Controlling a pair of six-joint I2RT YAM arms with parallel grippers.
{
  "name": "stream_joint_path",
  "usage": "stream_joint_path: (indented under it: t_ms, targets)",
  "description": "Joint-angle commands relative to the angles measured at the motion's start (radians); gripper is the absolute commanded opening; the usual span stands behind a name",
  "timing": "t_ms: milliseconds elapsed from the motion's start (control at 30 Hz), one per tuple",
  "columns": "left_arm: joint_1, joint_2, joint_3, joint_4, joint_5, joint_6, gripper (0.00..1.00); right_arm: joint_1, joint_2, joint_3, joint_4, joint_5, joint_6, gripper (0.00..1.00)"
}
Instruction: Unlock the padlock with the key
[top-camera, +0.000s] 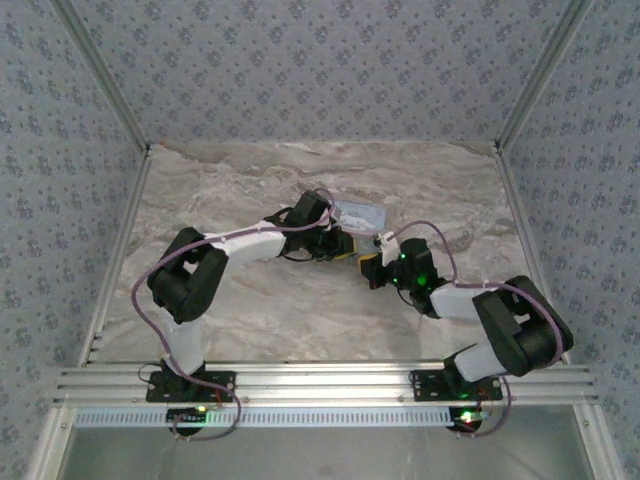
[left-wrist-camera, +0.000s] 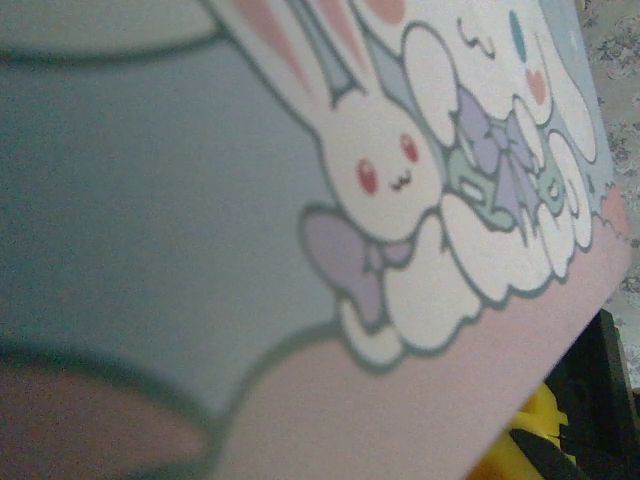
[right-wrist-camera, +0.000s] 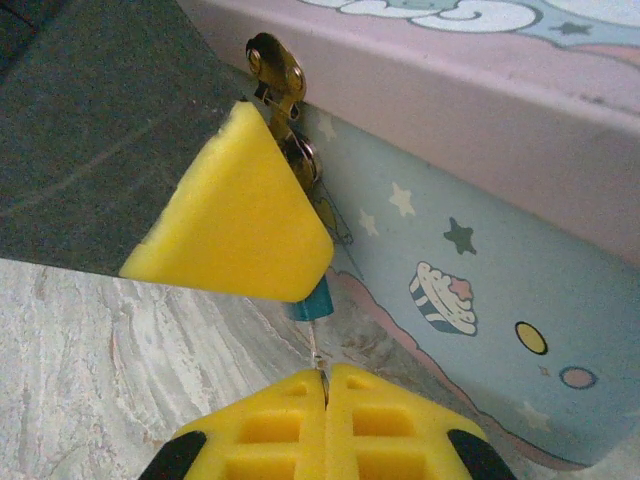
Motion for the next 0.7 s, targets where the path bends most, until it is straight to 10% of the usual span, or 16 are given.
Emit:
stream_joint_path:
  t_ms: [0, 667]
  targets:
    - [-0.001, -0.052, 0.019, 0.015, 0.032, -0.010, 0.17, -0.004, 0.016, 0.027, 0.062, -0.003, -0.002, 0.01]
    - [-0.007, -0.081, 0.008, 0.030, 0.042, -0.029, 0.17, -0.006, 0.067, 0.013, 0.239, 0.021, 0.003, 0.01]
